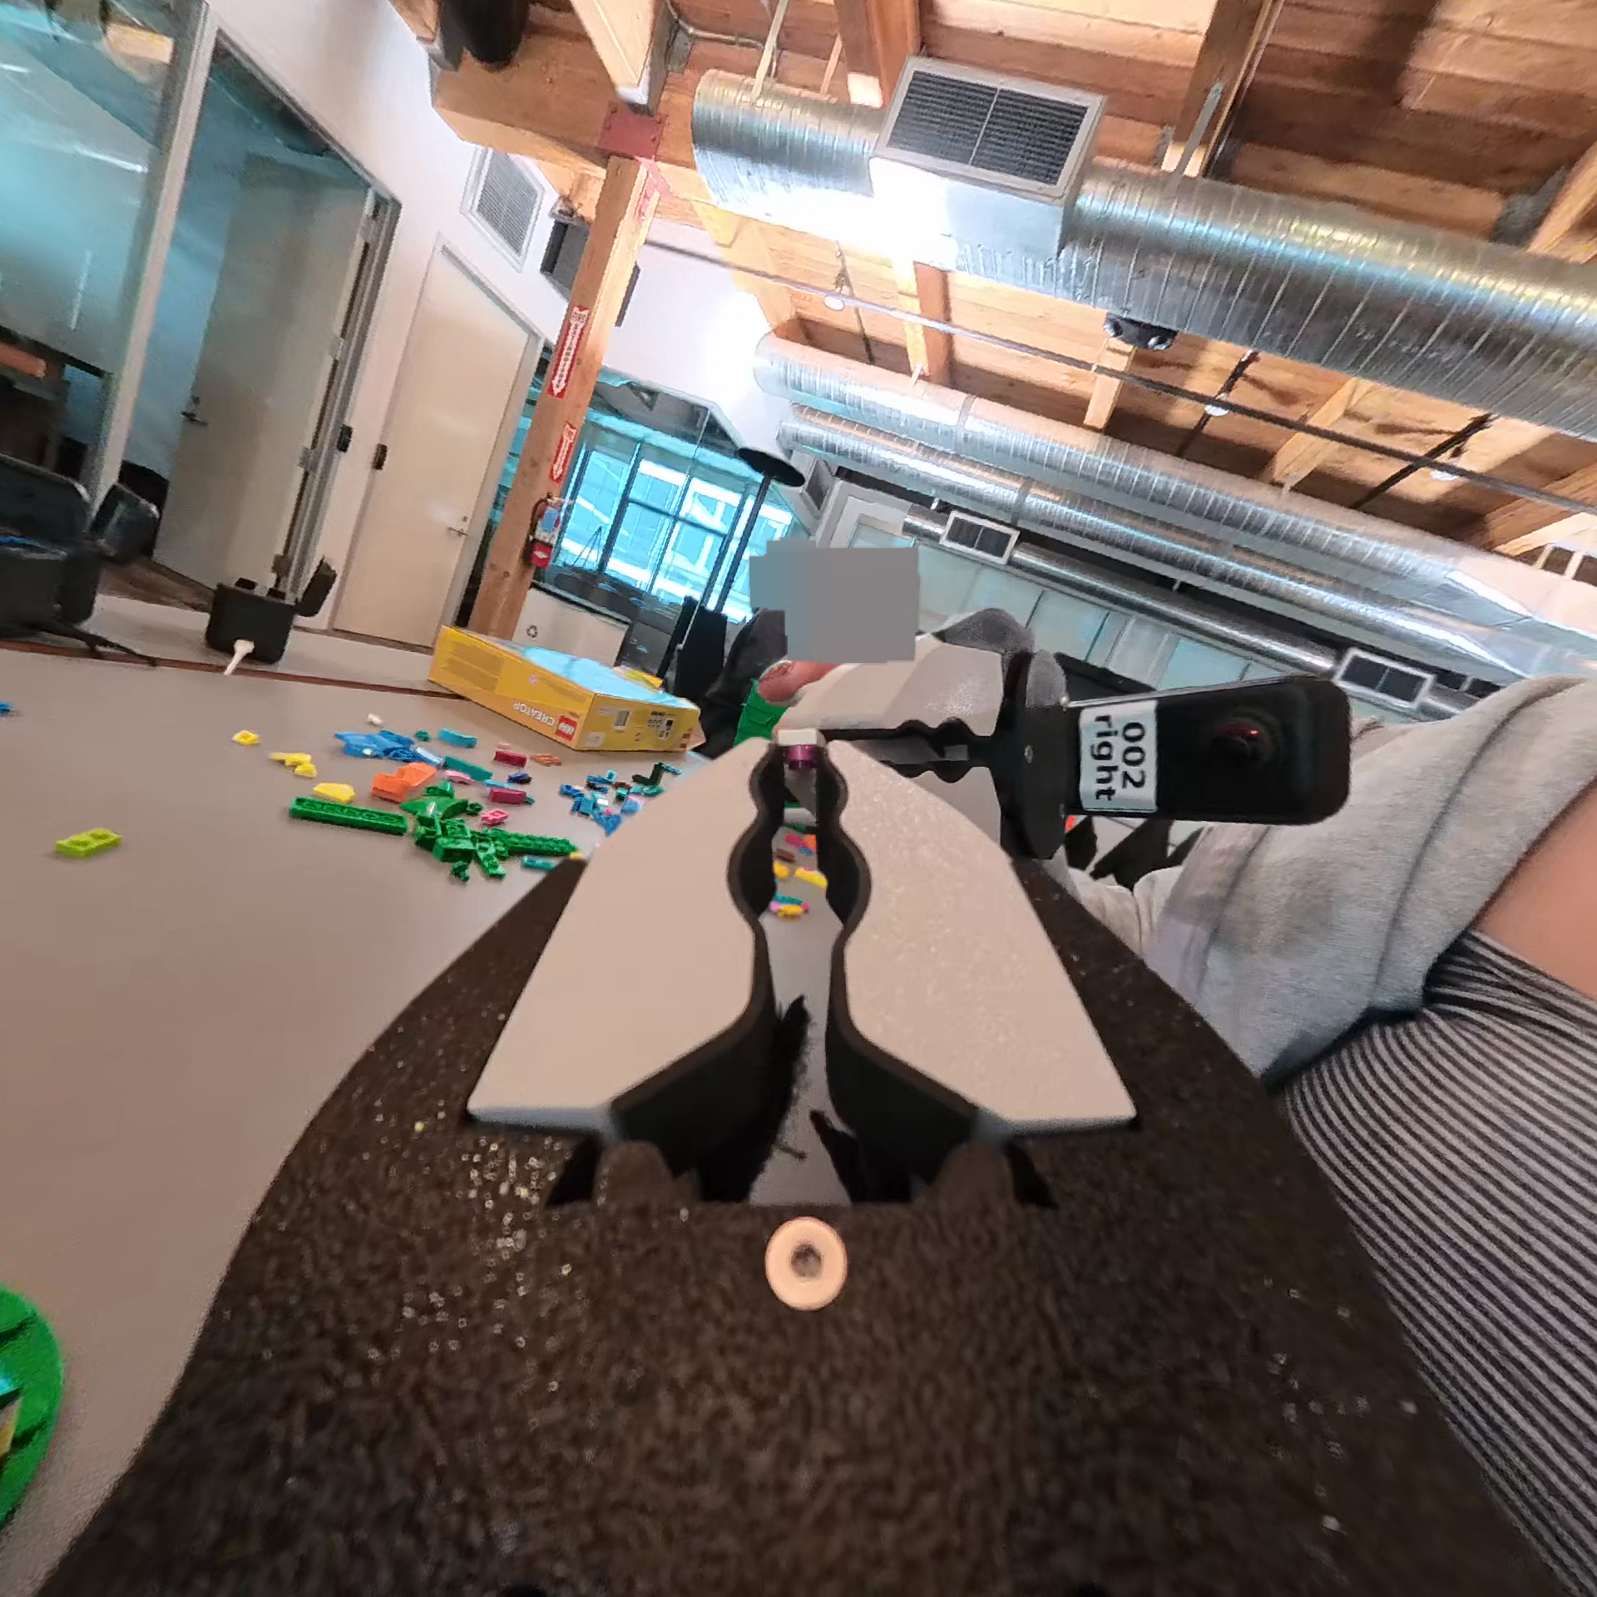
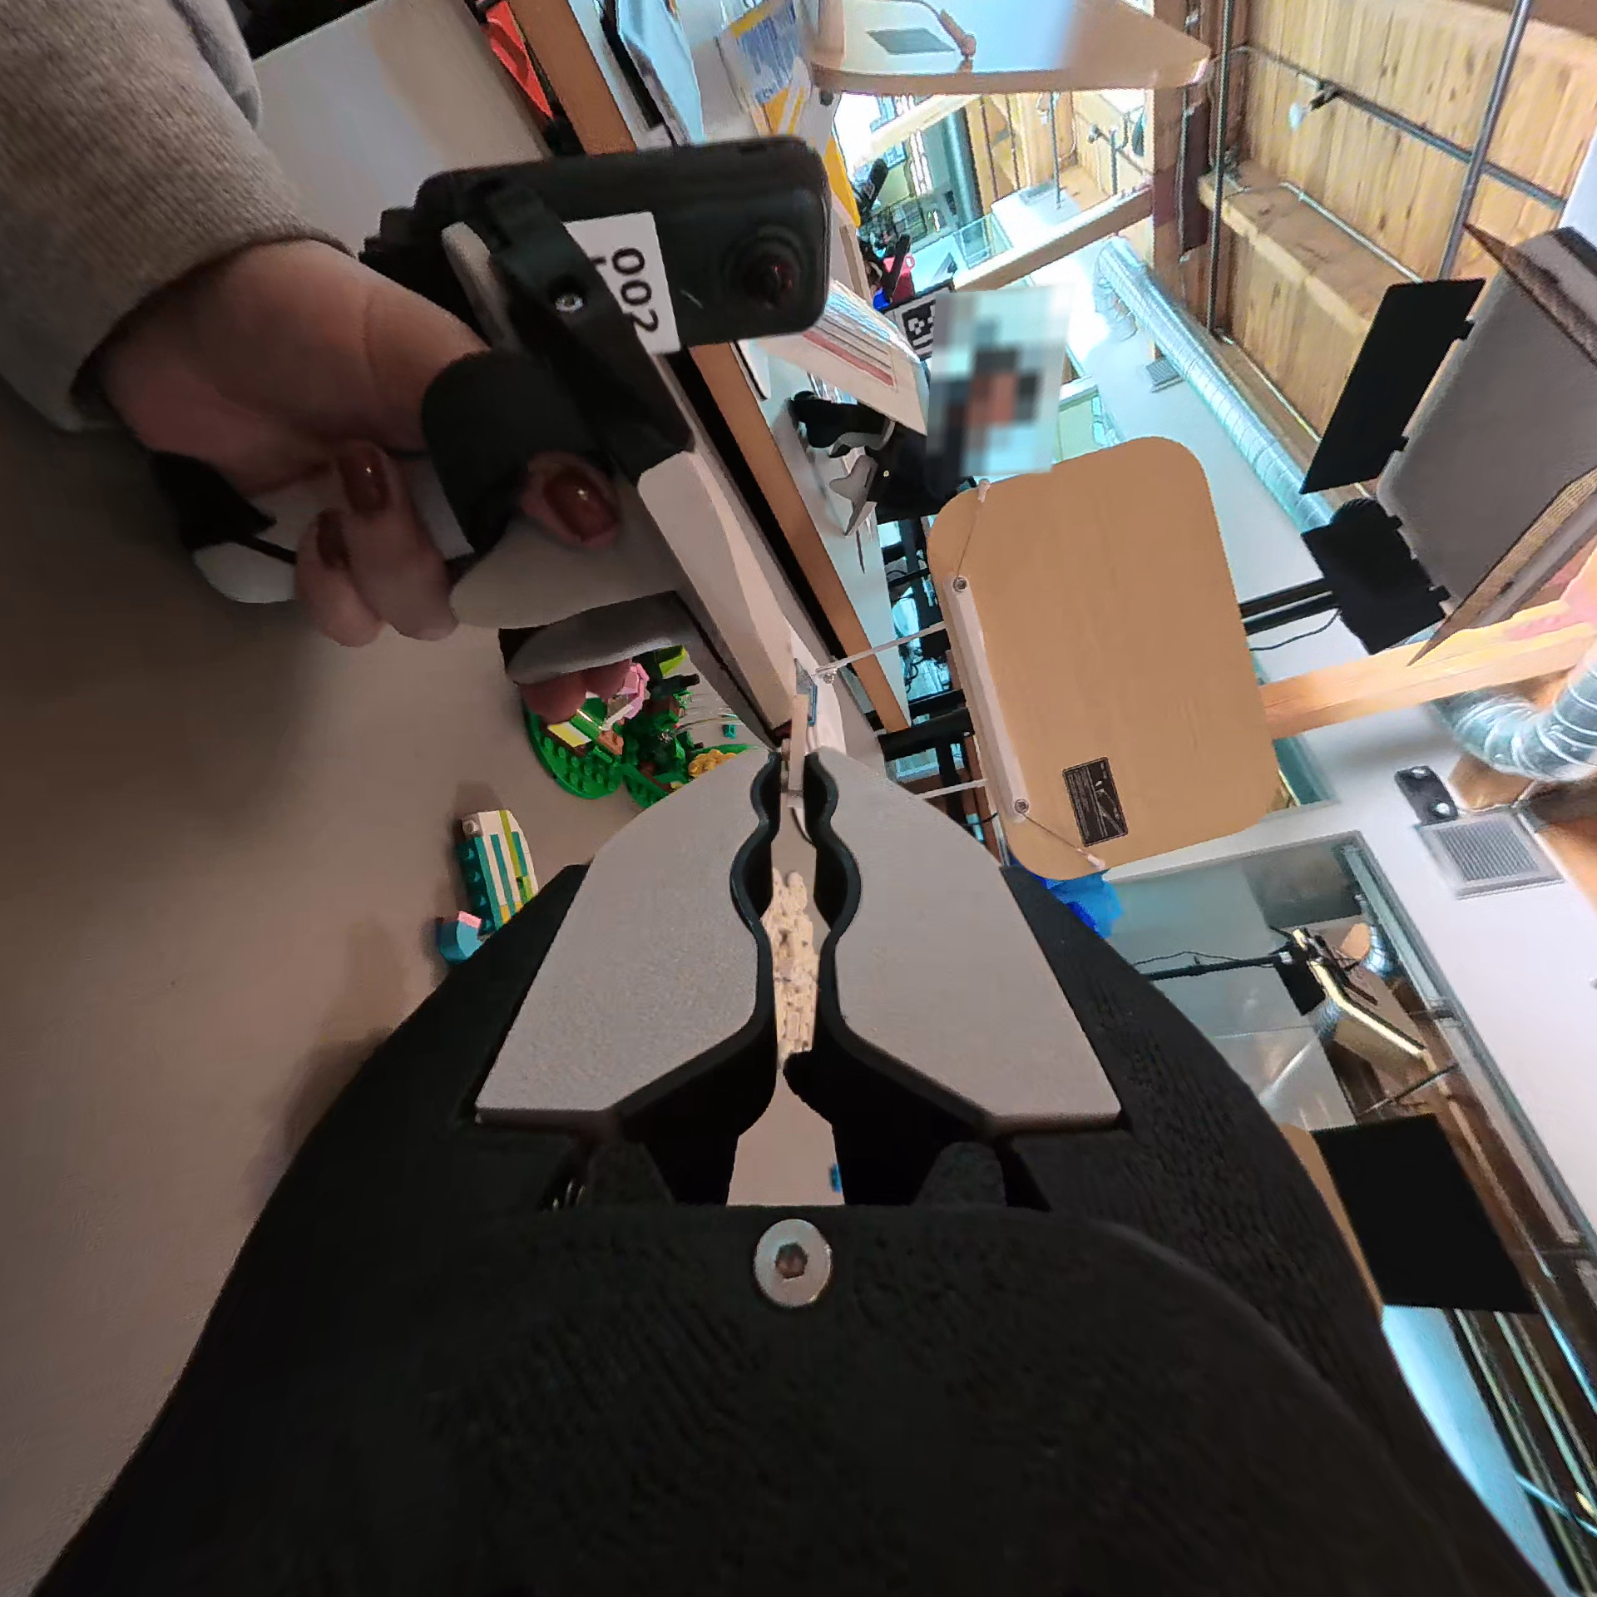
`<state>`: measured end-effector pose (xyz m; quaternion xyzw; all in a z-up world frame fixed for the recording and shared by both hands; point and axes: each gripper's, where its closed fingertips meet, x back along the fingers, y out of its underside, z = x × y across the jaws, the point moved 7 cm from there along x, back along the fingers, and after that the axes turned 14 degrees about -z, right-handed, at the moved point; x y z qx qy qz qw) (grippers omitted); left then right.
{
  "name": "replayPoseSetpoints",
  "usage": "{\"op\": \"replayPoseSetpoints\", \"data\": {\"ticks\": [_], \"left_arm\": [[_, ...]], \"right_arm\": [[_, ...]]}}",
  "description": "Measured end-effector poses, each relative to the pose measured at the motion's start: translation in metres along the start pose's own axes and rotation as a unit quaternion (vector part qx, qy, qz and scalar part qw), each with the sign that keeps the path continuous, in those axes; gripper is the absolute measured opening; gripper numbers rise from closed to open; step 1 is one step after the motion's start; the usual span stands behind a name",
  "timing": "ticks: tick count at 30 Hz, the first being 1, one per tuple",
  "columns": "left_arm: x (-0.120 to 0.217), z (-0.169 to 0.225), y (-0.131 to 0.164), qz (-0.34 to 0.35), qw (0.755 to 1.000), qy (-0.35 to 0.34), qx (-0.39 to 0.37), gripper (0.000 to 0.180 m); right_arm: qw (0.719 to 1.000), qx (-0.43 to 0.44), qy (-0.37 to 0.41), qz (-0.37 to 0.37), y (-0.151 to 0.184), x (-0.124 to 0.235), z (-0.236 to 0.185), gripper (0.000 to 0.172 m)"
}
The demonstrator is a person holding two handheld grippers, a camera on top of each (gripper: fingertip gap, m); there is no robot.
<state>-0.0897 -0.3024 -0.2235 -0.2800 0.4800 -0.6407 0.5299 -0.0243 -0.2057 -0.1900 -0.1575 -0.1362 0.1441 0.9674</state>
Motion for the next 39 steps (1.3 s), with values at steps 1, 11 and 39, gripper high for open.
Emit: {"op": "replayPoseSetpoints", "data": {"ticks": [1, 11, 39], "left_arm": [[-0.001, -0.001, 0.001, -0.007, 1.0, -0.004, 0.003, 0.006], [-0.002, 0.004, 0.002, -0.028, 0.999, 0.001, -0.02, 0.006], [-0.008, -0.007, 0.007, -0.049, 0.996, 0.041, 0.062, 0.008]], "right_arm": [[1.0, 0.0, -0.003, -0.006, 0.001, 0.0, 0.0, 0.003], [0.915, -0.338, -0.205, 0.077, 0.017, -0.001, 0.006, 0.003], [0.984, -0.163, -0.068, 0.036, 0.015, 0.0, -0.008, 0.003]]}}
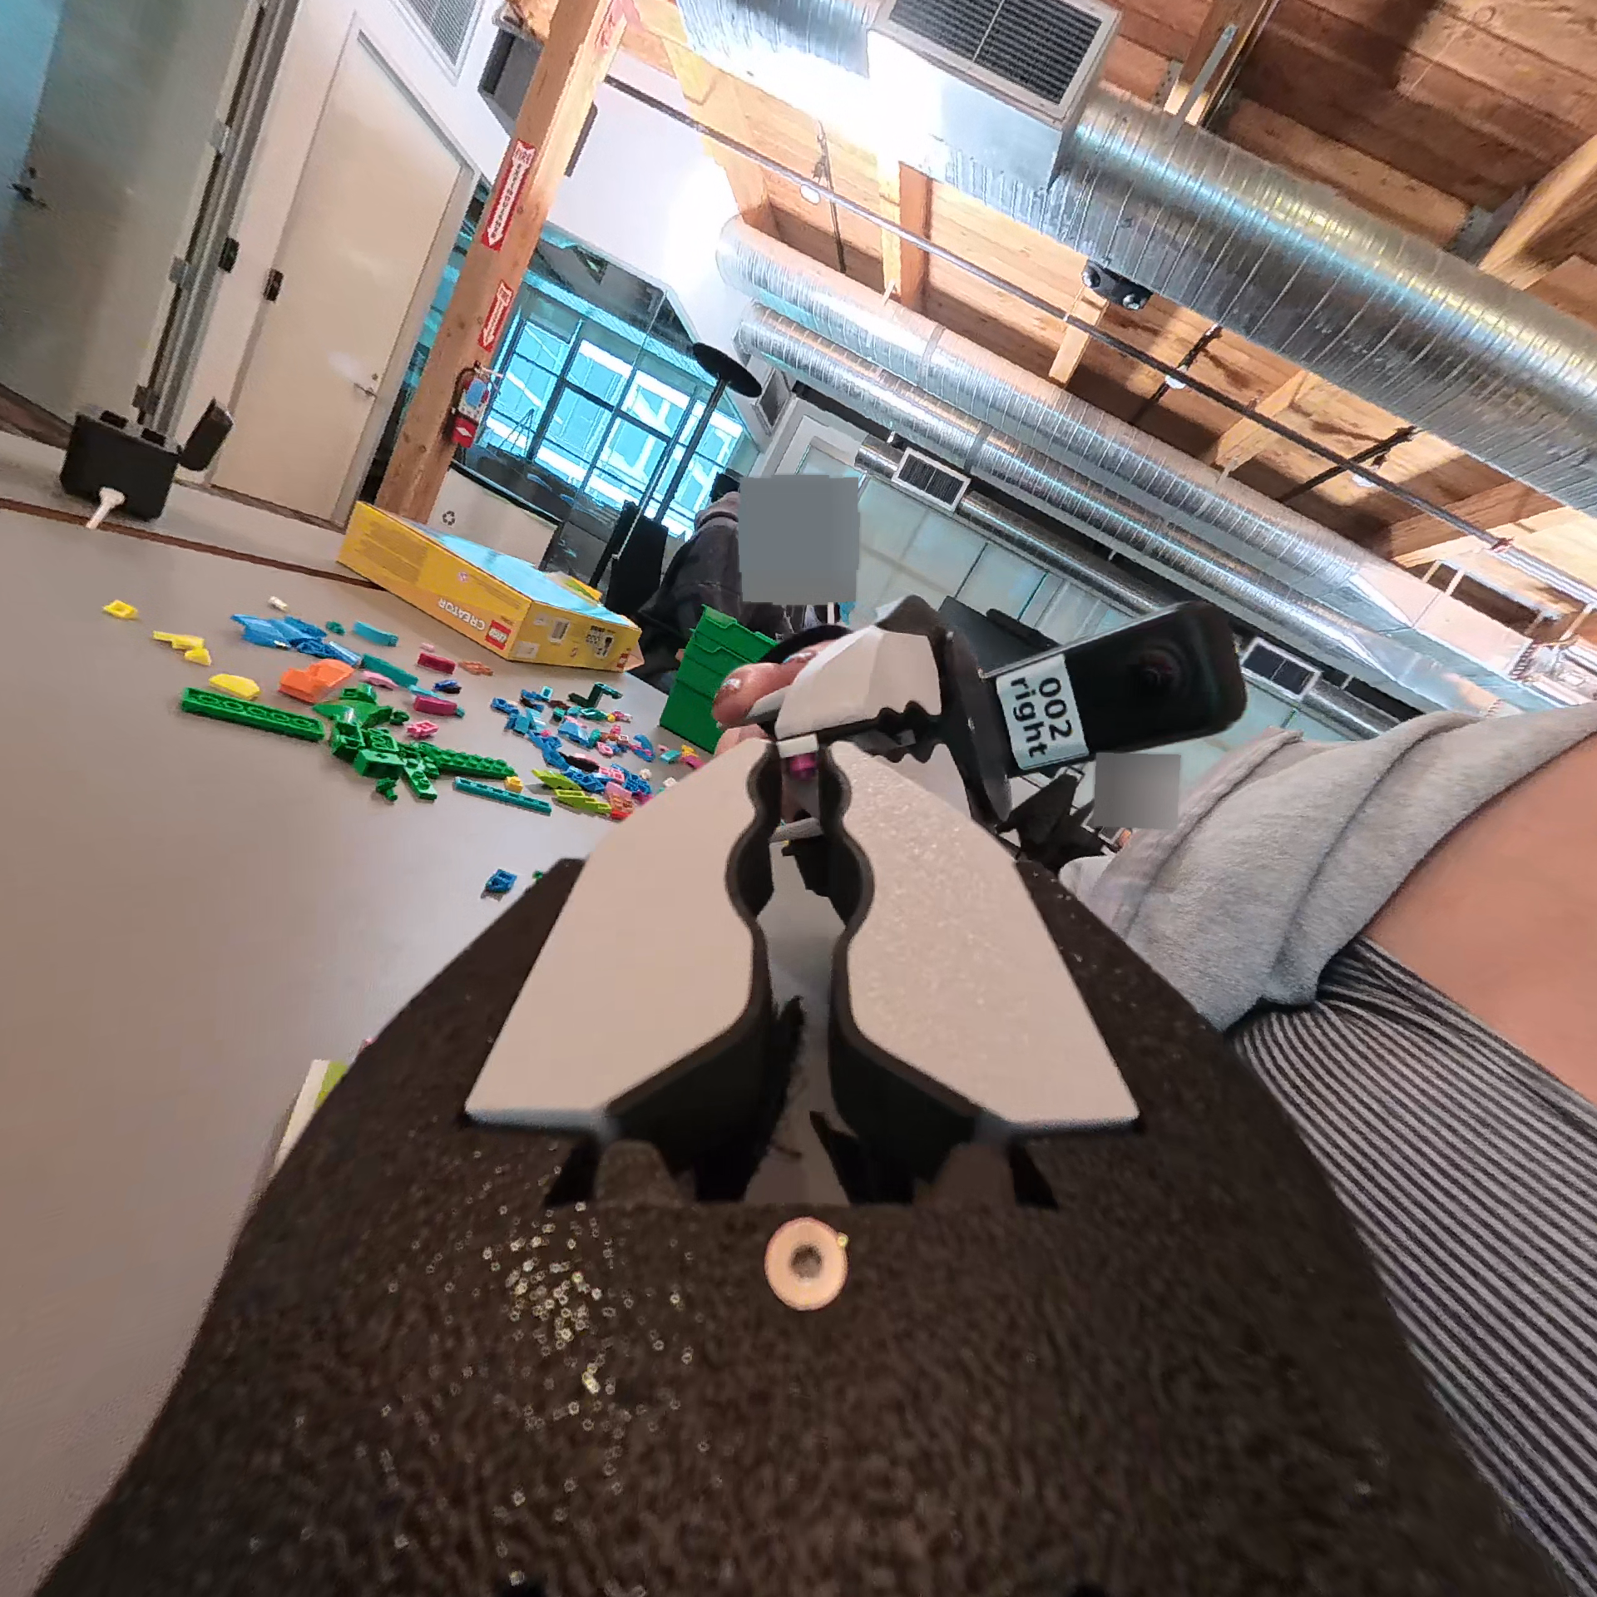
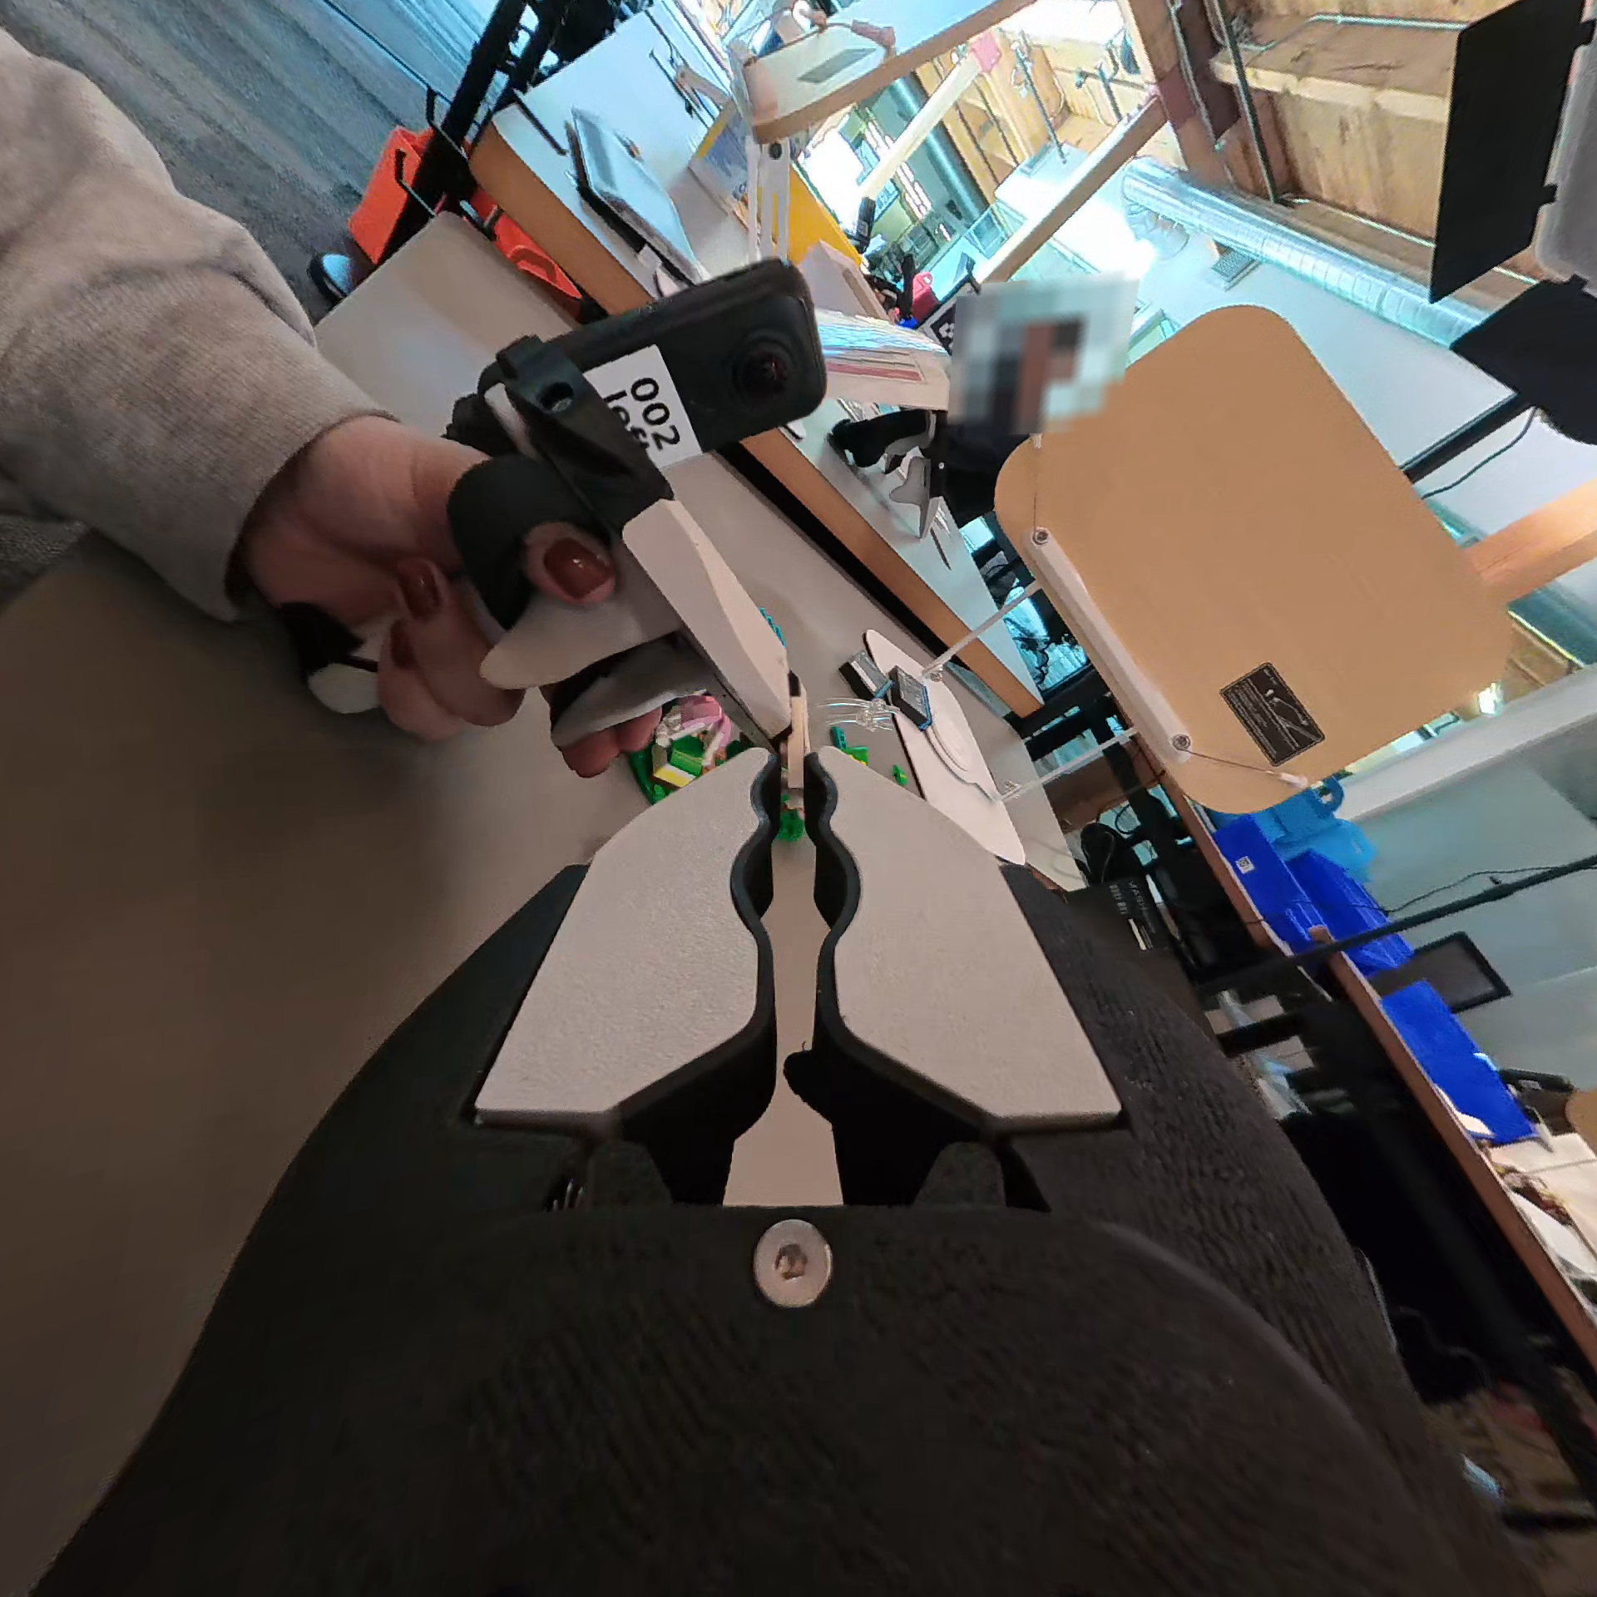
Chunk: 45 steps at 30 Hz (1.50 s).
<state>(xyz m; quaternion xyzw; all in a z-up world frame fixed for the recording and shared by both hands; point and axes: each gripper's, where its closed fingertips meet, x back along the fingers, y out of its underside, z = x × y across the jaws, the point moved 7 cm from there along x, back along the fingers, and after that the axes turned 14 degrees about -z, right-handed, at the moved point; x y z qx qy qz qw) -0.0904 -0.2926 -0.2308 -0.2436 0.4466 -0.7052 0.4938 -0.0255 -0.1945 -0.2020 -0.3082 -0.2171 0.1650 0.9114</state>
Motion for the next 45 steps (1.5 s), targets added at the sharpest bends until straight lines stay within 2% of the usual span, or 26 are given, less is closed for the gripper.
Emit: {"op": "replayPoseSetpoints", "data": {"ticks": [3, 12, 14, 17, 19, 27, 37, 45], "left_arm": [[0.0, 0.0, 0.0, -0.006, 1.0, -0.001, 0.002, 0.007], [0.001, 0.0, 0.0, -0.013, 1.0, 0.003, 0.005, 0.006], [0.002, 0.001, 0.0, -0.012, 1.0, 0.011, 0.003, 0.006], [0.003, 0.006, -0.001, -0.01, 1.0, 0.024, -0.016, 0.007], [0.003, 0.007, 0.0, -0.011, 0.999, 0.026, -0.019, 0.007], [0.003, 0.008, 0.0, -0.013, 0.999, 0.031, -0.028, 0.007], [0.003, 0.009, 0.0, -0.015, 0.999, 0.036, -0.034, 0.008], [0.002, 0.011, 0.001, -0.018, 0.998, 0.039, -0.041, 0.008]], "right_arm": [[1.0, 0.008, 0.008, -0.002, 0.001, 0.0, -0.001, 0.003], [0.99, 0.105, 0.08, -0.045, -0.004, -0.003, -0.007, 0.004], [0.99, 0.102, 0.082, -0.049, -0.006, -0.003, -0.008, 0.004], [1.0, -0.015, 0.009, -0.025, -0.009, 0.001, -0.003, 0.004], [0.995, -0.092, -0.04, 0.0, -0.007, 0.001, -0.001, 0.003], [0.943, -0.279, -0.178, 0.047, 0.002, 0.0, 0.005, 0.004], [0.862, -0.413, -0.284, 0.075, 0.01, -0.003, 0.008, 0.005], [0.81, -0.469, -0.338, 0.097, 0.014, -0.003, 0.008, 0.005]]}}
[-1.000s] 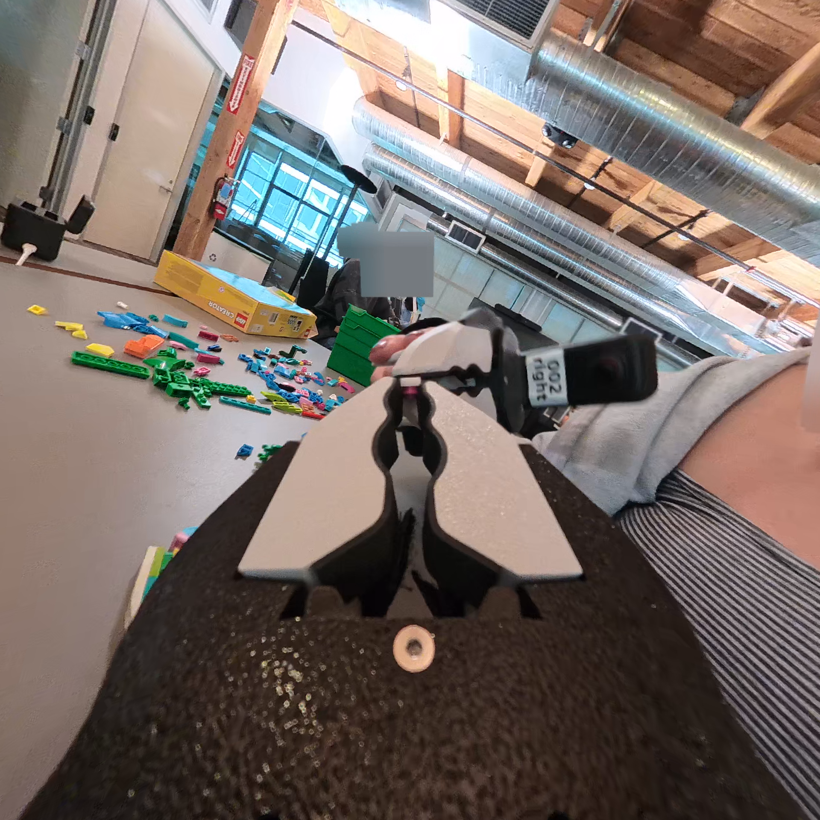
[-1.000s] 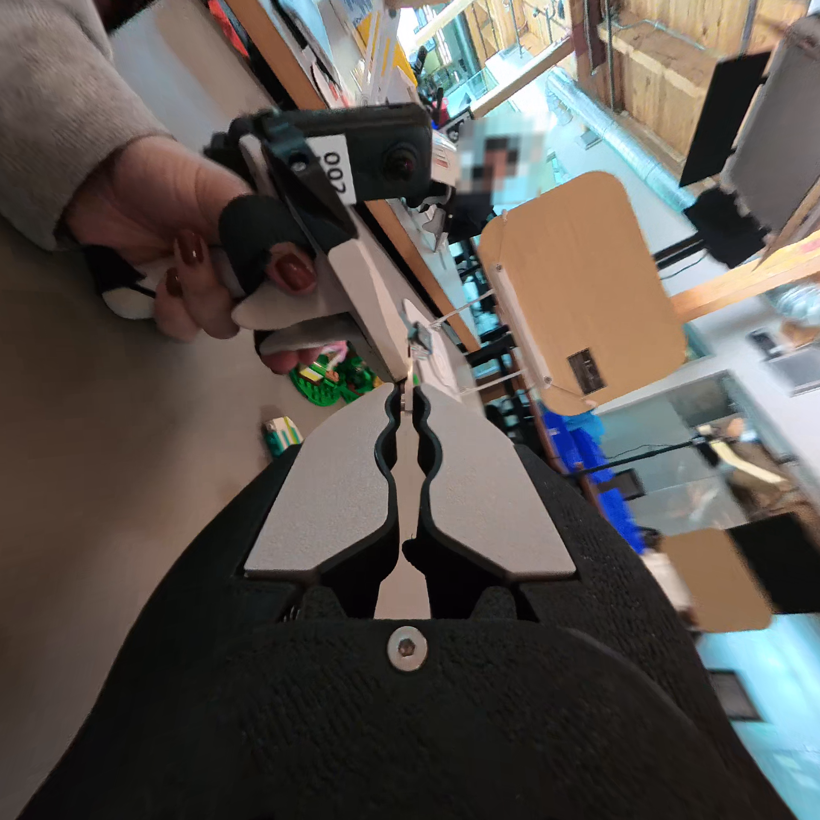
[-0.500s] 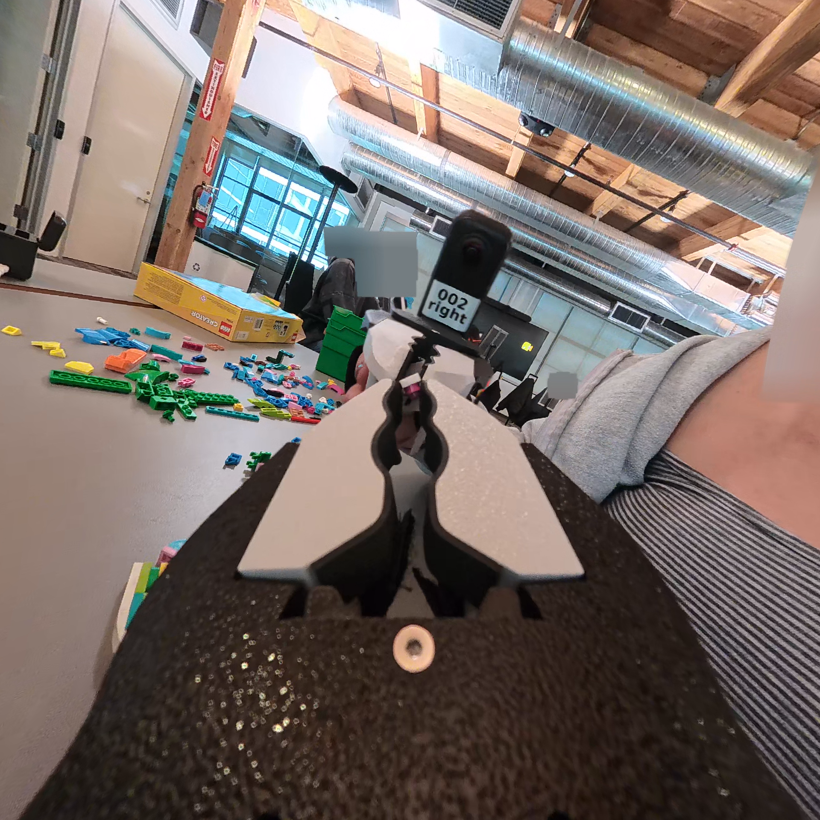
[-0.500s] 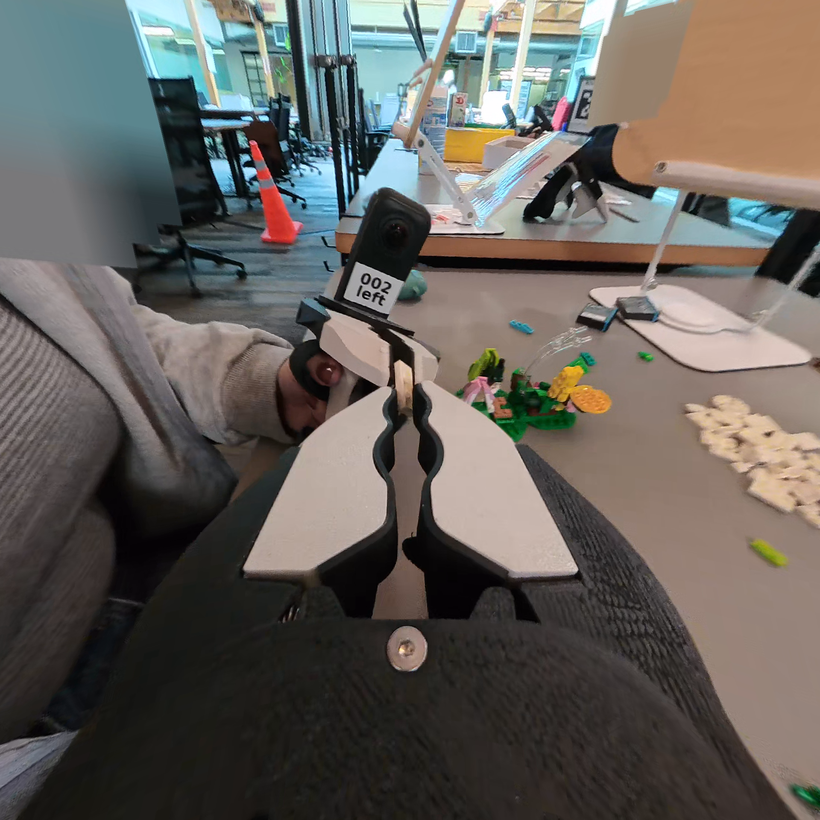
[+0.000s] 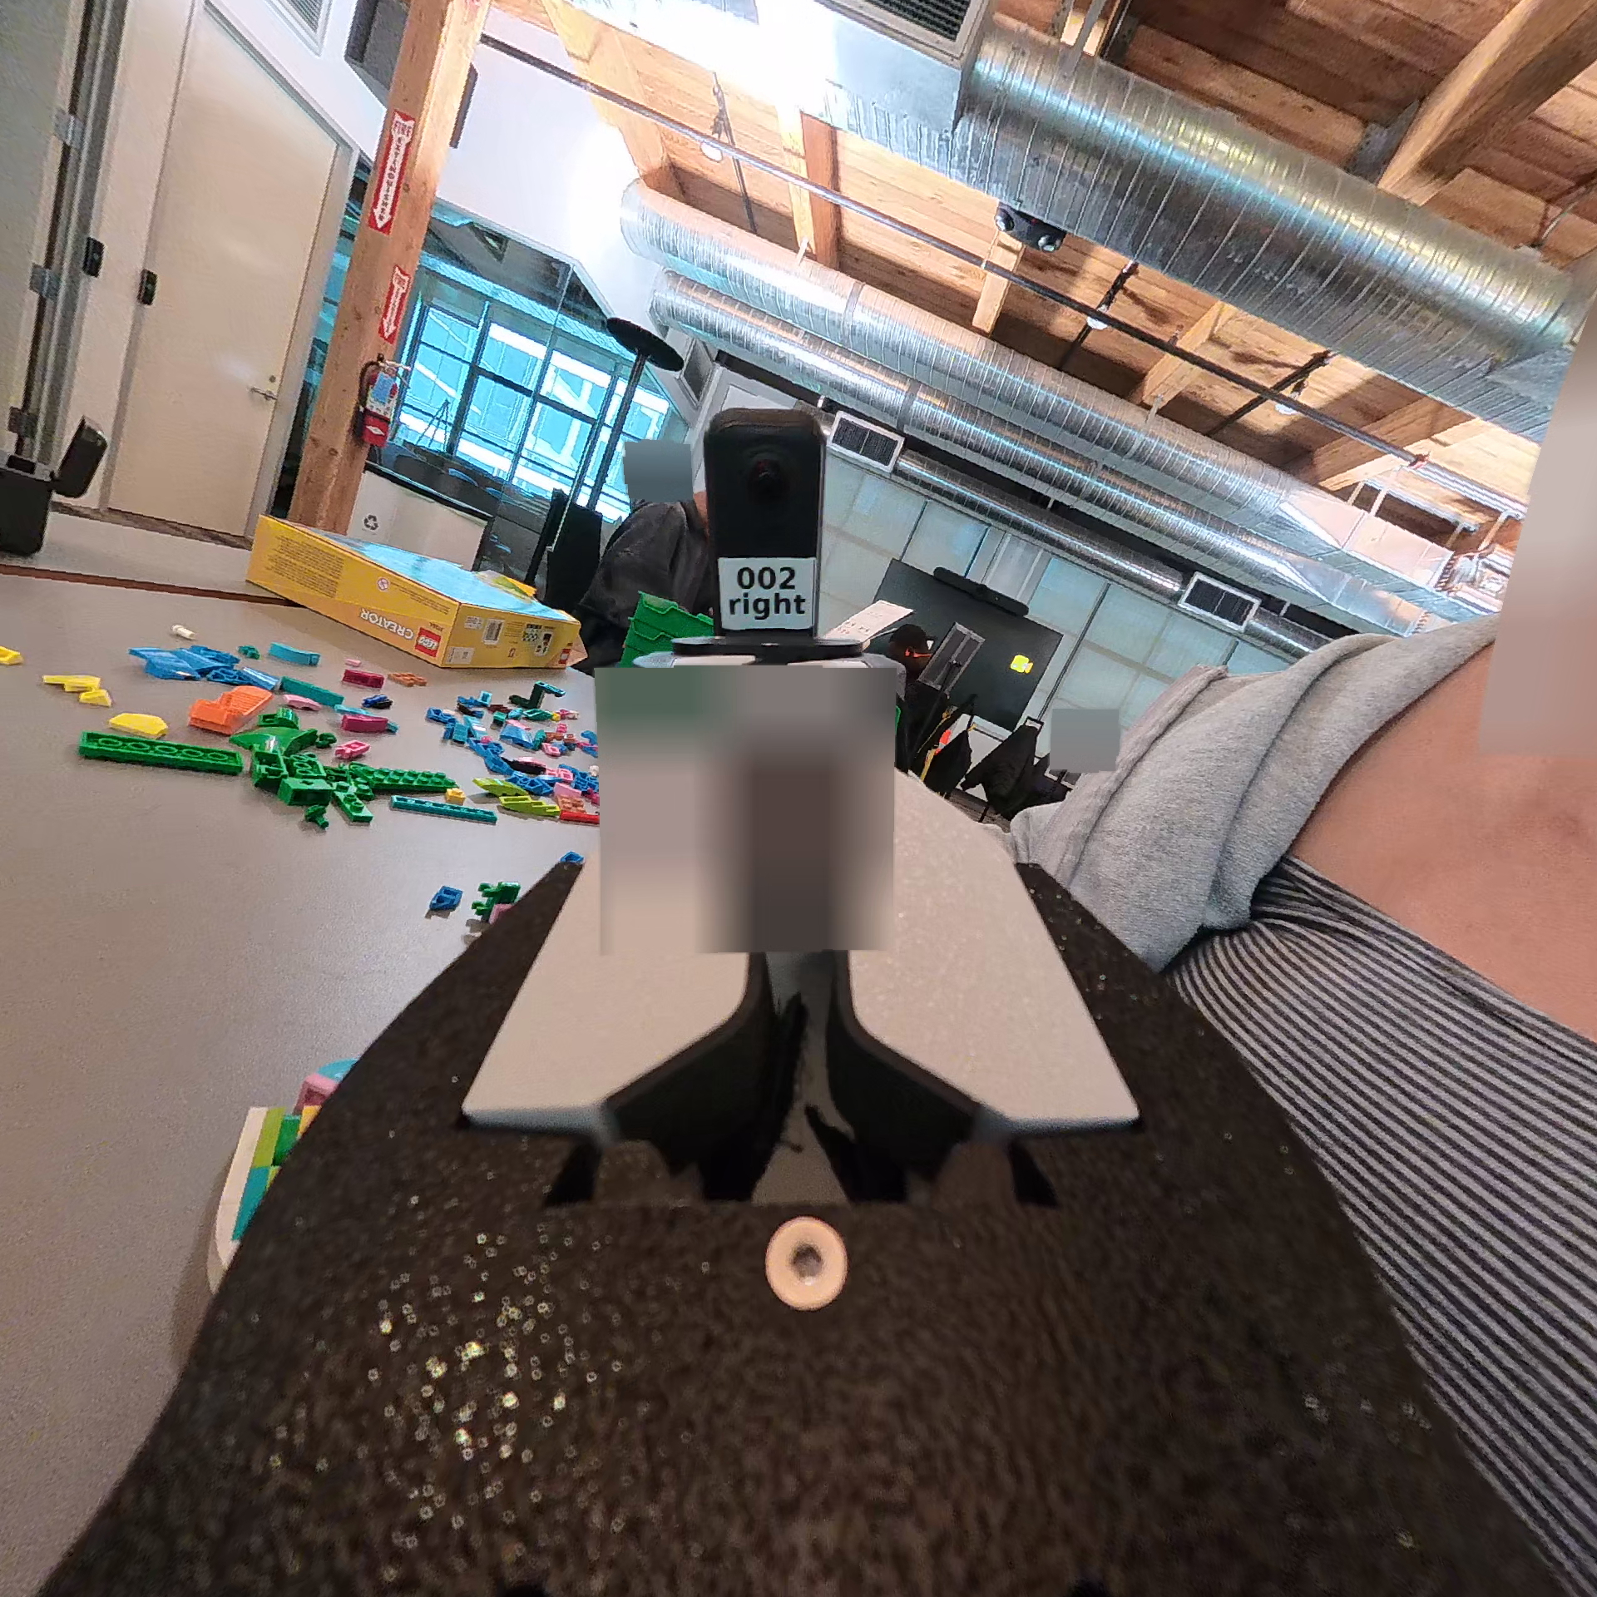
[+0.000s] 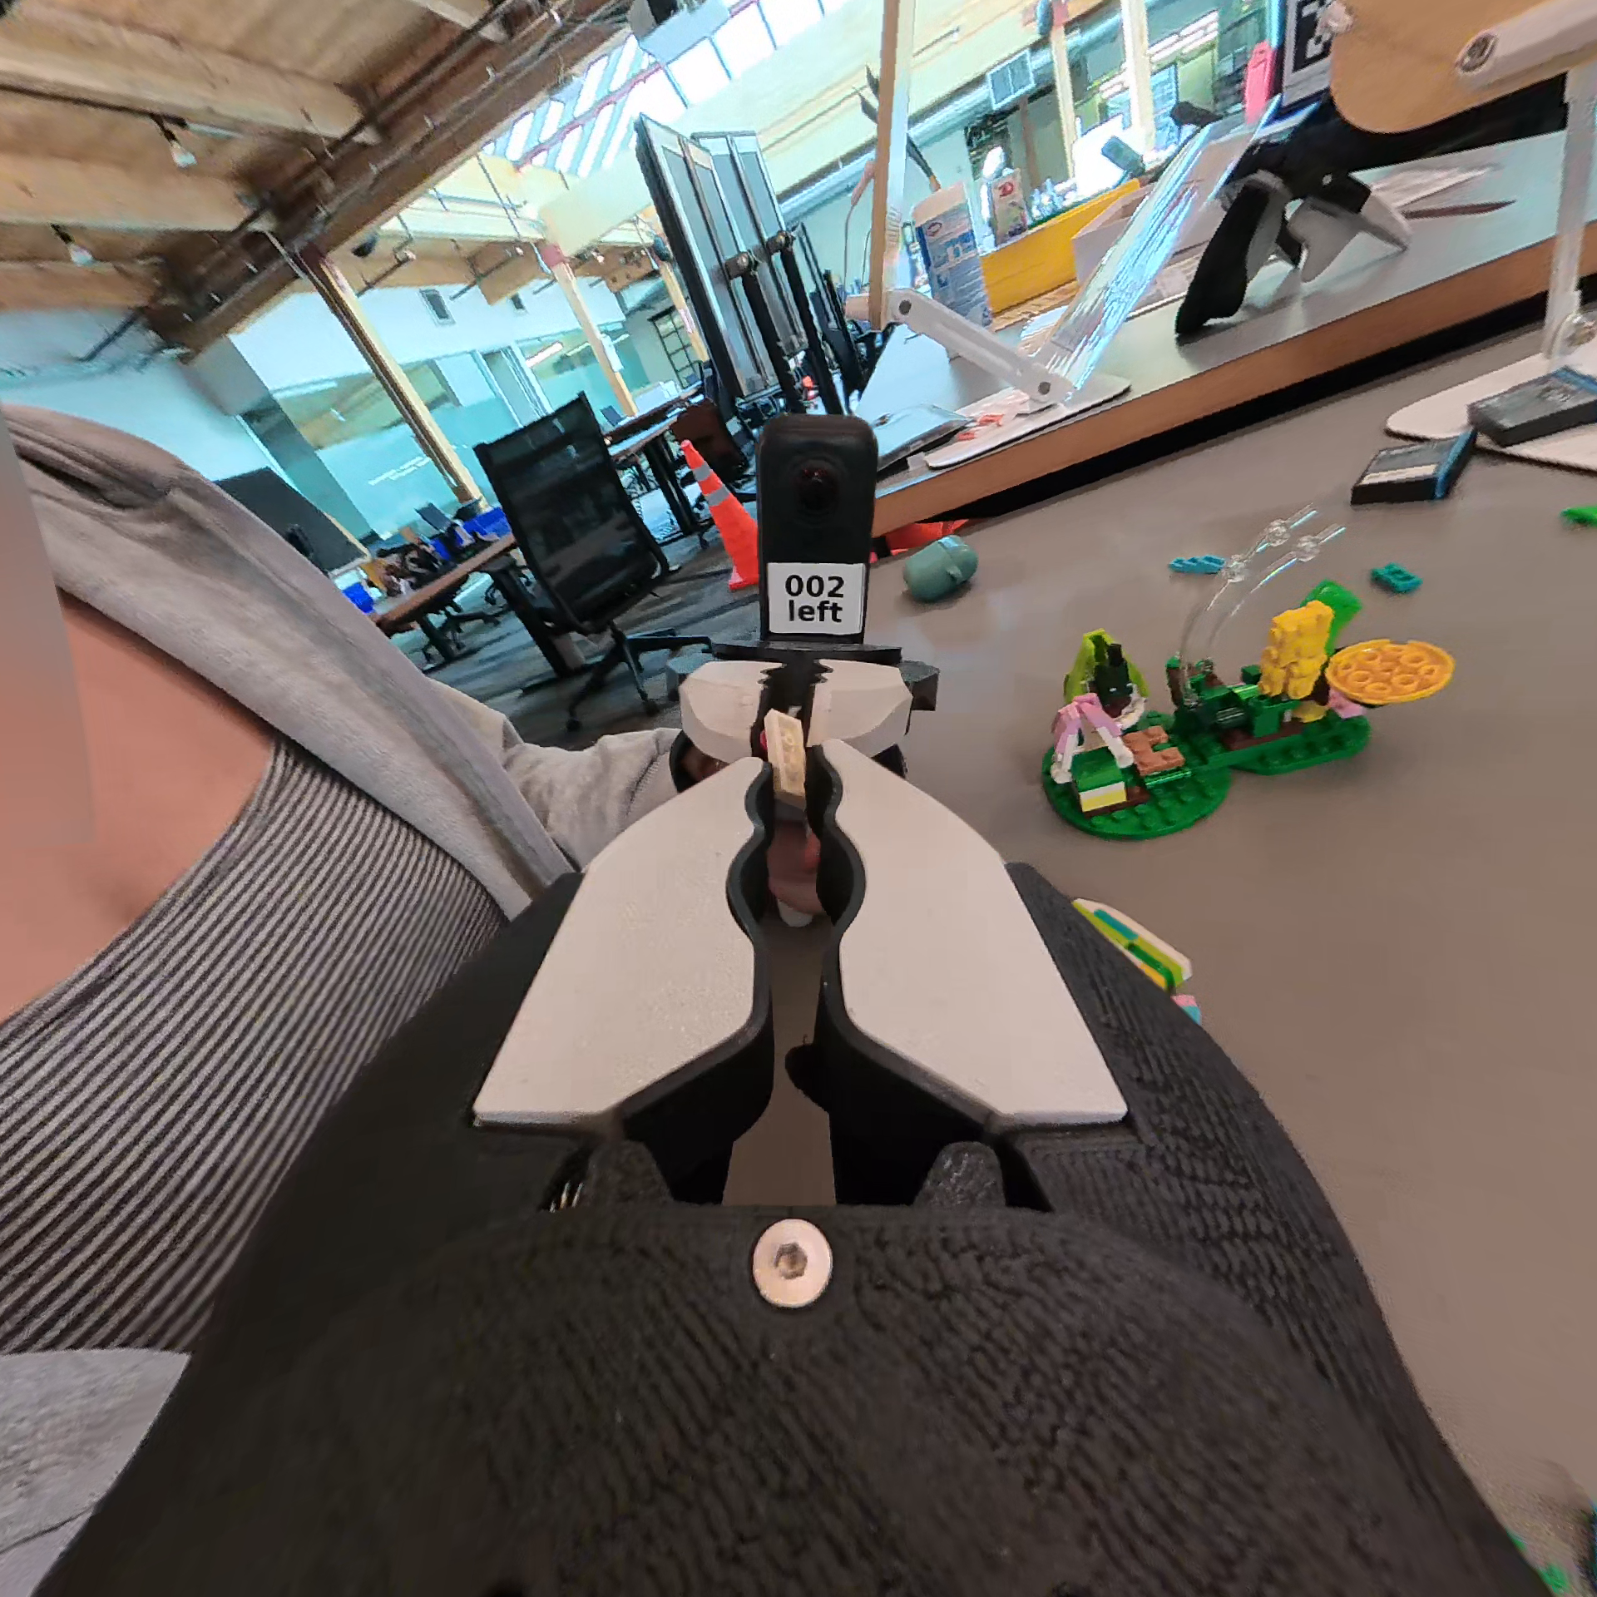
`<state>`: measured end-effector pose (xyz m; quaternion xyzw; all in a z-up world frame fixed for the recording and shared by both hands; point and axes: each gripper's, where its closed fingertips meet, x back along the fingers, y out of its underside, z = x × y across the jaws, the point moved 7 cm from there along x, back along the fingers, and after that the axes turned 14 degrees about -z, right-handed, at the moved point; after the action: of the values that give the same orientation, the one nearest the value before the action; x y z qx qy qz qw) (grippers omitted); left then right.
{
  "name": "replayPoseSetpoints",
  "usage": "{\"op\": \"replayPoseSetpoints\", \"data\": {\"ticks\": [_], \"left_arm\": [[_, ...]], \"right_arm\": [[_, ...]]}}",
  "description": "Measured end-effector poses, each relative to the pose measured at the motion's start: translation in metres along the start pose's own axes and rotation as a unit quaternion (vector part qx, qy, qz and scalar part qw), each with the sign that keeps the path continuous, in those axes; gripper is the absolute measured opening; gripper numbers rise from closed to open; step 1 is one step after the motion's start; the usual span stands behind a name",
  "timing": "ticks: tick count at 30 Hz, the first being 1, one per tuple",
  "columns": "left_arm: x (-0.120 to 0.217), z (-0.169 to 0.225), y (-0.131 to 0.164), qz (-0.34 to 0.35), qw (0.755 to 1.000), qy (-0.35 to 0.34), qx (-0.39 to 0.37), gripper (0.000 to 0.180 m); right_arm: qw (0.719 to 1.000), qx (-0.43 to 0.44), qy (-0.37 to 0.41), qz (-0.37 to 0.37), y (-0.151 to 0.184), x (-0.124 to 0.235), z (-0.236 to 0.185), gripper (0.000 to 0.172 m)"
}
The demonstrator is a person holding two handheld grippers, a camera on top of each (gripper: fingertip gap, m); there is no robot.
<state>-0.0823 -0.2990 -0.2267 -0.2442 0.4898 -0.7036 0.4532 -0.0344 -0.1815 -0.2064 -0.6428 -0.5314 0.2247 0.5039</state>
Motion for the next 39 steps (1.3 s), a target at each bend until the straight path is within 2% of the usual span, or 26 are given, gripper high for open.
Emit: {"op": "replayPoseSetpoints", "data": {"ticks": [4, 11, 15, 16, 18, 22, 26, 28, 30, 33, 35, 37, 39], "left_arm": [[0.0, -0.001, 0.0, 0.002, 1.0, -0.006, 0.001, 0.008], [-0.001, -0.002, 0.0, -0.001, 0.998, -0.056, -0.027, 0.008], [-0.003, 0.001, 0.001, -0.015, 0.992, -0.099, -0.075, 0.008], [-0.002, 0.001, 0.0, -0.01, 0.99, -0.114, -0.088, 0.0], [-0.001, 0.004, 0.0, -0.008, 0.982, -0.14, -0.125, 0.0], [-0.003, 0.004, 0.0, -0.009, 0.971, -0.186, -0.15, 0.0], [-0.006, 0.004, 0.001, -0.019, 0.956, -0.229, -0.183, 0.025], [-0.007, 0.004, 0.002, -0.027, 0.955, -0.231, -0.185, 0.031], [-0.006, 0.003, 0.001, -0.024, 0.956, -0.233, -0.176, 0.035], [-0.004, 0.001, 0.0, -0.017, 0.963, -0.219, -0.154, 0.035], [-0.003, 0.0, 0.0, -0.014, 0.968, -0.206, -0.139, 0.035], [-0.003, 0.0, 0.0, -0.011, 0.973, -0.193, -0.128, 0.033], [-0.003, 0.003, 0.001, -0.012, 0.977, -0.17, -0.127, 0.022]], "right_arm": [[1.0, 0.02, 0.017, -0.002, 0.0, 0.0, 0.0, 0.005], [0.972, 0.176, 0.154, -0.027, -0.001, 0.001, -0.006, 0.005], [0.98, 0.139, 0.141, -0.036, 0.001, 0.003, -0.004, 0.005], [0.982, 0.127, 0.135, -0.03, 0.001, 0.004, -0.003, 0.004], [0.985, 0.105, 0.134, -0.028, 0.001, 0.007, 0.001, 0.003], [0.984, 0.108, 0.14, -0.031, 0.003, 0.006, 0.003, 0.003], [0.973, 0.148, 0.169, -0.05, 0.008, 0.002, 0.004, 0.003], [0.964, 0.183, 0.187, -0.042, 0.009, 0.001, 0.003, 0.003], [0.93, 0.265, 0.253, -0.022, 0.008, 0.003, 0.001, 0.003], [0.834, 0.408, 0.373, -0.006, 0.008, 0.006, -0.004, 0.003], [0.782, 0.466, 0.414, -0.003, 0.011, 0.002, -0.007, 0.003], [0.76, 0.496, 0.42, -0.008, 0.017, -0.006, -0.01, 0.003], [0.759, 0.502, 0.414, -0.01, 0.022, -0.013, -0.01, 0.003]]}}
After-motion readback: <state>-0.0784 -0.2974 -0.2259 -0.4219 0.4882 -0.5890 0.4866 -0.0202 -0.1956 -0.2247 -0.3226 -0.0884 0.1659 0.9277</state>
